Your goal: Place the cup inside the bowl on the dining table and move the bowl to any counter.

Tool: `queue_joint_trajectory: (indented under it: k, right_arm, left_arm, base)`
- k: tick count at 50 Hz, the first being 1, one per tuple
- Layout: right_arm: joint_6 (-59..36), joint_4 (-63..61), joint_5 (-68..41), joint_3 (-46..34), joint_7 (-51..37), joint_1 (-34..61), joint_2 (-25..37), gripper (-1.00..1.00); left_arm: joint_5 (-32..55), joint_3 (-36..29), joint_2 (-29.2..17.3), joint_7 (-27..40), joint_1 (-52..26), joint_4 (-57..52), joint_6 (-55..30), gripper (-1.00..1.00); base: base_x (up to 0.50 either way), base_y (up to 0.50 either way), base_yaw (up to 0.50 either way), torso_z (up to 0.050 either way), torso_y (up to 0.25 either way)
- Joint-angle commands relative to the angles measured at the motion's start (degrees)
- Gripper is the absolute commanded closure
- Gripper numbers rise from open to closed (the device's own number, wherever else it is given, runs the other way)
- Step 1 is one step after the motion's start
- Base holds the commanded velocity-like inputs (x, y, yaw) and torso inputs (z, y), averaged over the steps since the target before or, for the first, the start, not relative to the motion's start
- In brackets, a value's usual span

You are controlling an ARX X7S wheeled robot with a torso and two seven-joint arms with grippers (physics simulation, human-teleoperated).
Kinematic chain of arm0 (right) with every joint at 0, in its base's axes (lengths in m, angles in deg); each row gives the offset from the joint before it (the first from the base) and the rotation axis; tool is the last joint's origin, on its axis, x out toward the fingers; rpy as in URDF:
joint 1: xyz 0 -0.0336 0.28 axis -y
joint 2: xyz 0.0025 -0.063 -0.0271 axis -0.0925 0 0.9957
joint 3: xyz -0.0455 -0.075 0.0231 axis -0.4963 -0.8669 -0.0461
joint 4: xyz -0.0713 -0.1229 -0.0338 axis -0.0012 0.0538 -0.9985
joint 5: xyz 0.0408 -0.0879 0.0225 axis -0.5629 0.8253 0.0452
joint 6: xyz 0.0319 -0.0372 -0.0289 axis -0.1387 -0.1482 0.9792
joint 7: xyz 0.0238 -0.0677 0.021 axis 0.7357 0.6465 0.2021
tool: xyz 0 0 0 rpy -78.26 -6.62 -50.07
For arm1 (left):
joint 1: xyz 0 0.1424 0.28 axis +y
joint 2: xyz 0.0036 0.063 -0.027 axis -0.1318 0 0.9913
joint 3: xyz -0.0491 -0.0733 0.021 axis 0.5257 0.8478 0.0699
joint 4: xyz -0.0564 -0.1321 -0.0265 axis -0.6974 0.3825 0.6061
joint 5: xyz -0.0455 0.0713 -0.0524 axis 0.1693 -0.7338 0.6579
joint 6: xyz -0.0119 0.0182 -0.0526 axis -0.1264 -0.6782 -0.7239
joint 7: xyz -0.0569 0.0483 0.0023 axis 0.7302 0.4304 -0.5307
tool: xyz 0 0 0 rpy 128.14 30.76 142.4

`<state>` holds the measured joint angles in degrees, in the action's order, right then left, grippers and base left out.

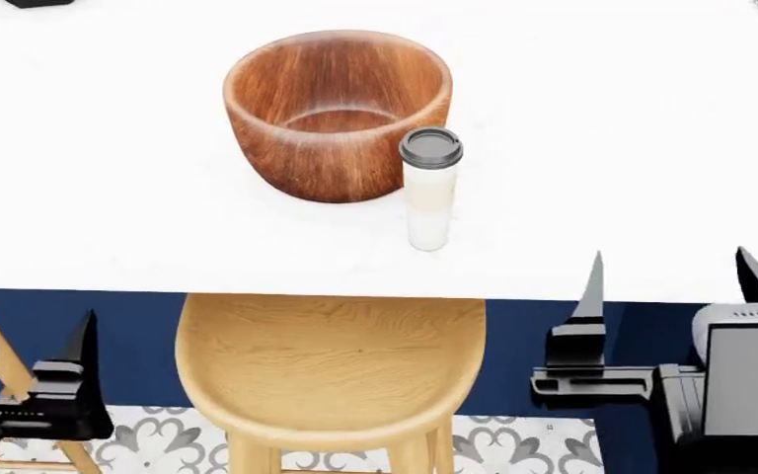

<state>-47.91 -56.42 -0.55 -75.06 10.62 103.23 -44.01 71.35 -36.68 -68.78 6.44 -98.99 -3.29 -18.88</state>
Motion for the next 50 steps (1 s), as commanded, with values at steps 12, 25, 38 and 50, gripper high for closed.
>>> queue_joint_trajectory:
  k: [12, 25, 38, 50]
  right_arm:
    - [-28.9, -4.7, -10.9, 7.3, 7.8, 21.1, 11.2, -1.00]
    - [-30.4, -5.4, -12.6, 8.9, 9.4, 20.7, 12.4, -1.00]
    - [-30.5, -5.7, -12.6, 10.6, 8.5, 20.7, 12.1, -1.00]
    - [-30.8, -6.2, -13.0, 10.4, 8.5, 20.2, 12.5, -1.00]
  left_arm:
    - [3.3, -0.1, -7.8, -2.9, -22.7, -0.5, -17.3, -1.00]
    - [3.4, 0.8, -8.2, -2.4, -23.0, 0.4, -17.7, -1.00]
    - [4.0, 0.1, -8.6, -2.5, -24.6, -0.1, -18.5, -1.00]
    - [4.2, 0.3, -9.2, -2.6, -23.8, -0.3, -17.9, -1.00]
  base:
    - [0.00, 0.00, 0.00, 0.000, 0.000]
    - [0.19, 0.12, 0.00, 0.000, 0.000]
    - [0.50, 0.09, 0.00, 0.000, 0.000]
    - [0.50, -0.01, 0.00, 0.000, 0.001]
